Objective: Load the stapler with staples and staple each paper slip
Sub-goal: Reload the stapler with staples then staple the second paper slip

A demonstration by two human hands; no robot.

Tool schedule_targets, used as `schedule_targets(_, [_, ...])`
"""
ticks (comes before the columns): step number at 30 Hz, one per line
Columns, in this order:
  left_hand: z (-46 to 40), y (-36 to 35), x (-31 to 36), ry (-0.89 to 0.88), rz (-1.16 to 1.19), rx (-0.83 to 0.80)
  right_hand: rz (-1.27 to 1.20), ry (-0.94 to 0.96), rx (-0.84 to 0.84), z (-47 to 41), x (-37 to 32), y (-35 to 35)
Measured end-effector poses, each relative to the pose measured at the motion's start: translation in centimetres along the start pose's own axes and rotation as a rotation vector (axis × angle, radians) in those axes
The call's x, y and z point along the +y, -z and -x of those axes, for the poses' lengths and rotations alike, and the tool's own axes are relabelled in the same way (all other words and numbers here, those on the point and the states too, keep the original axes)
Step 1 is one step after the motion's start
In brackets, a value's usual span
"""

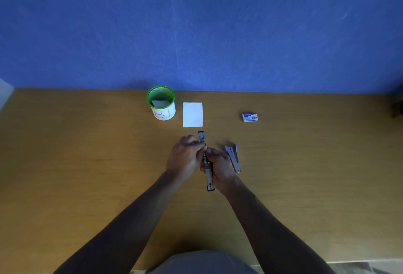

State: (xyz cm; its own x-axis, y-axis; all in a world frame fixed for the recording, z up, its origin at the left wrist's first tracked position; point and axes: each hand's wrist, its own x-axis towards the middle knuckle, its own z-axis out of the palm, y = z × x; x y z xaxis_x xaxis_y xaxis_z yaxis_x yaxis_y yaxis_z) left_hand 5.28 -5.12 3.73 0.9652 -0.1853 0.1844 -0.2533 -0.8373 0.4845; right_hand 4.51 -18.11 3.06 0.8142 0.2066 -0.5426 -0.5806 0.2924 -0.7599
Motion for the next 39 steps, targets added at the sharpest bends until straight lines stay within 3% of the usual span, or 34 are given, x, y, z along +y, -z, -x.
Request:
schedule_targets(5, [1.0,-0.5,0.1,0.046,0.062,-0.055,0.012,0.001,0.01,0.1,-0.2,-0.2])
schedule_targets(12, [1.7,-0.3,0.3,-0.028,-0.344,-0.104,0.075,0.001,0.049,0.7,0.1,0.2])
schedule_targets(18, [0.9,-0.6,1.6,0.077,-0.445,-0.2,0.119,0.0,0.088,0.8,-0.1,0.0])
schedule_targets(22, [0.7,-1.0,1.2,0.092,-0.152,-0.186,0.062,-0.027,0.075,0.5,0.0,0.0])
schedule_targets(27, [1.4,-1.0,0.3,0.049,-0.026,-0.206,0.135,-0.015,0.094,0.5,0.6,0.1])
schedule_targets(29, [1.4,-1.2,0.3,0.104,0.197,-0.144,0.149,-0.026,0.127,0.4,0.5,-0.2])
schedule_targets(32, [1.1,-1.1,0.5,0.349,0.533,0.015,0.164,-0.028,0.149,0.2,0.2,-0.4])
schedule_targets(39, [0.0,-0.9,0.8,0.872,1.16,0.138,0.209,0.03,0.079,0.2,-0.3,-0.9])
